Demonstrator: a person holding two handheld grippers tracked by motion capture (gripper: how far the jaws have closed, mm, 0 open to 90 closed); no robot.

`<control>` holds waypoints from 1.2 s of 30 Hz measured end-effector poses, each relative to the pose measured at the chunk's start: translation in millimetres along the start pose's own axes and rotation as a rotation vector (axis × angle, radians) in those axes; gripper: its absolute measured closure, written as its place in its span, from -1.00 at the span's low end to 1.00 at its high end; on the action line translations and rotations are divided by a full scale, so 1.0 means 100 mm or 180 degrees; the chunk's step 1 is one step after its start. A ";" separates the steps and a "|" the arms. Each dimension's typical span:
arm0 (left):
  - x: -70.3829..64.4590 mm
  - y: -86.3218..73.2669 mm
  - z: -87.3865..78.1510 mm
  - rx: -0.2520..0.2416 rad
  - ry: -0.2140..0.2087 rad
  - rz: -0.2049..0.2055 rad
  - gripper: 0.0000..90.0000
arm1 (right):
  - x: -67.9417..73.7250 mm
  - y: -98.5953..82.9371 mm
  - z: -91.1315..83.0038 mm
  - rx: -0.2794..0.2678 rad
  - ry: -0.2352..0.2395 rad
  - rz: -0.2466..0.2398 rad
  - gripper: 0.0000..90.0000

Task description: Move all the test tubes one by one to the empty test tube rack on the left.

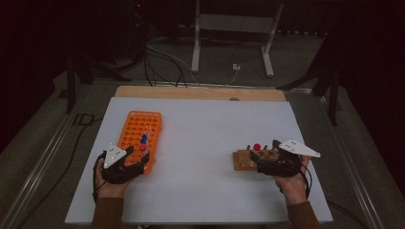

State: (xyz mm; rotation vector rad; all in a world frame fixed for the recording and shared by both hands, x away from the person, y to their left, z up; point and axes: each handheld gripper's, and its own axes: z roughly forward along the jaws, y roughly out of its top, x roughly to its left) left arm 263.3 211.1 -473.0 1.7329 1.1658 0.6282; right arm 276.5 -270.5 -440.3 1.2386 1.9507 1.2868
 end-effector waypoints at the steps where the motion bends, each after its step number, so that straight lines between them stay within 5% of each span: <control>1: 0.00 0.01 0.00 -0.0018 0.0002 -0.0030 -0.52 | 0.00 -0.01 0.01 0.0005 -0.0022 0.0005 -0.86; 8: -0.01 0.05 -0.05 -0.0134 -0.0078 -0.0130 -0.96 | 0.01 -0.09 0.09 0.0011 -0.0016 -0.0060 -0.31; 19: -0.05 0.08 -0.07 -0.0244 -0.0138 -0.0175 -0.98 | 0.05 -0.18 0.23 0.0104 -0.0038 -0.0165 0.38; 25: -0.07 0.10 -0.07 -0.0293 -0.0163 -0.0199 -0.98 | 0.07 -0.19 0.24 0.0123 -0.0040 -0.0179 0.61; 36: -0.10 0.13 -0.08 -0.0342 -0.0124 -0.0158 -0.98 | 0.08 -0.16 0.21 0.0084 -0.0030 -0.0193 0.64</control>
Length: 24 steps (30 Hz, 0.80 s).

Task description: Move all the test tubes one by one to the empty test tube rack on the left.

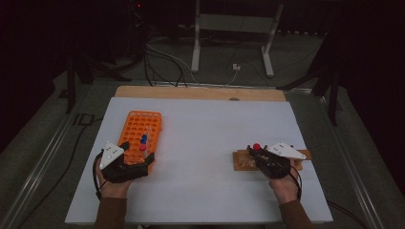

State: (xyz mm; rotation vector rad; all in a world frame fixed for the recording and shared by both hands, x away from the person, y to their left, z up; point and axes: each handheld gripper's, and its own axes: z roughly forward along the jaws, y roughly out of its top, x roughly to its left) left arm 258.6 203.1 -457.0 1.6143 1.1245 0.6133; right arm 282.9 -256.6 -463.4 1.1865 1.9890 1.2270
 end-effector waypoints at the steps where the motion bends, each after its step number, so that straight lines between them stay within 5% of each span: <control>1: 0.00 0.00 0.00 -0.0018 0.0018 0.0006 -0.98 | 0.00 0.01 -0.01 -0.0010 0.0001 0.0004 0.64; 24: -0.18 0.14 -0.03 -0.0166 -0.0060 0.0132 -0.98 | 0.01 0.21 -0.28 -0.0303 0.0028 -0.0008 0.64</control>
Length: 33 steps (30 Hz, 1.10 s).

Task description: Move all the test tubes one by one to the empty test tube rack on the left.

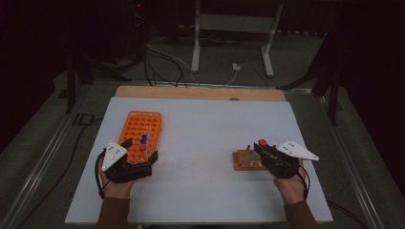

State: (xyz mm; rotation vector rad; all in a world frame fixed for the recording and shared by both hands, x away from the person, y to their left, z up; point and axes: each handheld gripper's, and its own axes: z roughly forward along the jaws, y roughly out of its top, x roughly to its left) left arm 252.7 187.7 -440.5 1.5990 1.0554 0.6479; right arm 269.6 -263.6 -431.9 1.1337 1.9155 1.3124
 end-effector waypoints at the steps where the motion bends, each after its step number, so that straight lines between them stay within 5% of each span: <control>1: -0.01 0.01 0.00 -0.0011 -0.0007 0.0010 -0.98 | 0.00 0.01 -0.02 -0.0020 -0.0001 -0.0002 0.64; 13: -0.27 0.13 0.07 -0.0031 -0.0182 0.0197 -0.98 | 0.06 0.14 -0.16 -0.0189 0.0042 -0.0038 0.64; 19: -0.47 0.18 0.20 0.0030 -0.0381 0.0337 -0.98 | 0.11 0.18 -0.20 -0.0229 0.0088 -0.0052 0.64; 33: -1.02 0.26 0.60 0.0170 -0.0942 0.0558 -0.92 | 0.32 0.19 -0.12 -0.0173 0.0473 -0.0050 0.64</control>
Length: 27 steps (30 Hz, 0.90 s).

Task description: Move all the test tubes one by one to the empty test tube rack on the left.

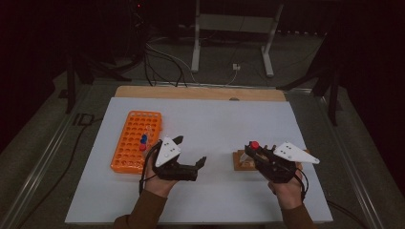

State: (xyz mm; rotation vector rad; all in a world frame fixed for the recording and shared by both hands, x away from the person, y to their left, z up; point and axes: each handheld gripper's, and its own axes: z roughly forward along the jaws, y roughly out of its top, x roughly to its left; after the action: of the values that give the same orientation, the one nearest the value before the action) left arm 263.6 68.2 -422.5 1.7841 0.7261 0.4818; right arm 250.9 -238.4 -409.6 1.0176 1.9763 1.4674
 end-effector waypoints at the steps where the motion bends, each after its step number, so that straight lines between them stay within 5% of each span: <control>1: -0.03 0.01 0.03 0.0006 -0.0050 0.0009 -0.90 | 0.02 0.00 0.01 0.0009 0.0027 -0.0015 0.64; 12: -0.39 0.00 0.43 0.0205 -0.0509 0.0172 -0.59 | 0.21 -0.01 0.12 0.0113 0.0323 -0.0099 0.64; 22: -0.46 -0.05 0.55 0.0336 -0.0778 0.0331 0.62 | 0.31 -0.06 0.19 0.0196 0.0468 -0.0143 0.63; 27: -0.36 -0.11 0.42 0.0359 -0.0605 0.0337 0.67 | 0.22 -0.04 0.13 0.0032 0.0575 0.0018 -0.04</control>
State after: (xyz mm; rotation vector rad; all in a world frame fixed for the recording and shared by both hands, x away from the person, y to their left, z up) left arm 261.4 16.4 -445.1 1.9507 0.5372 0.3407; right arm 245.9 -213.3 -416.4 0.9235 2.1084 1.6036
